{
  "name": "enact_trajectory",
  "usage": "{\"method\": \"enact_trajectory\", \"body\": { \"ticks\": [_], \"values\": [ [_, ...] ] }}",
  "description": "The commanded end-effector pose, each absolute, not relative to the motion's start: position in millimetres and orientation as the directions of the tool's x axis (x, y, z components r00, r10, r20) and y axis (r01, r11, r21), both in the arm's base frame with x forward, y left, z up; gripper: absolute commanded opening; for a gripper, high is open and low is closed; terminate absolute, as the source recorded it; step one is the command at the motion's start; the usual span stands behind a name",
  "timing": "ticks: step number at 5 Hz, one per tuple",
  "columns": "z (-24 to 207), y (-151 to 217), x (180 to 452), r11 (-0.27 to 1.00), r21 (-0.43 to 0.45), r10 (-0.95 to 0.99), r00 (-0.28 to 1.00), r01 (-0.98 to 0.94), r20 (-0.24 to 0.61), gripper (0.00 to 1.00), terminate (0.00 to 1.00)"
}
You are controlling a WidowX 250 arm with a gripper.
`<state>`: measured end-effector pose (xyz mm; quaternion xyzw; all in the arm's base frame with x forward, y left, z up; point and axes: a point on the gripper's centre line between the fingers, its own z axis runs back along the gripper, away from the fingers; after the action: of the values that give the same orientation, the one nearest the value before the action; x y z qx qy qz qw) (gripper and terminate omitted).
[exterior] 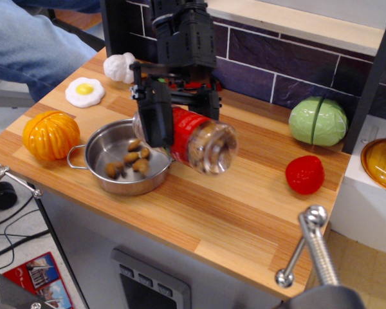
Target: Pour almonds in pot
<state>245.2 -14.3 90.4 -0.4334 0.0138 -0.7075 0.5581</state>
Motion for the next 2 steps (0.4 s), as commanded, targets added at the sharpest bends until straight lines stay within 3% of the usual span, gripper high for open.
{"method": "enact_trajectory", "body": {
  "ticks": [1,2],
  "values": [
    [108.6,-11.5,244.8,-0.428,-0.448,-0.76,-0.044,0.785,0.648,0.0,0.0],
    [111.6,-10.3,242.0,-0.424,-0.455,-0.765,-0.041,0.783,0.642,0.0,0.0]
  ]
}}
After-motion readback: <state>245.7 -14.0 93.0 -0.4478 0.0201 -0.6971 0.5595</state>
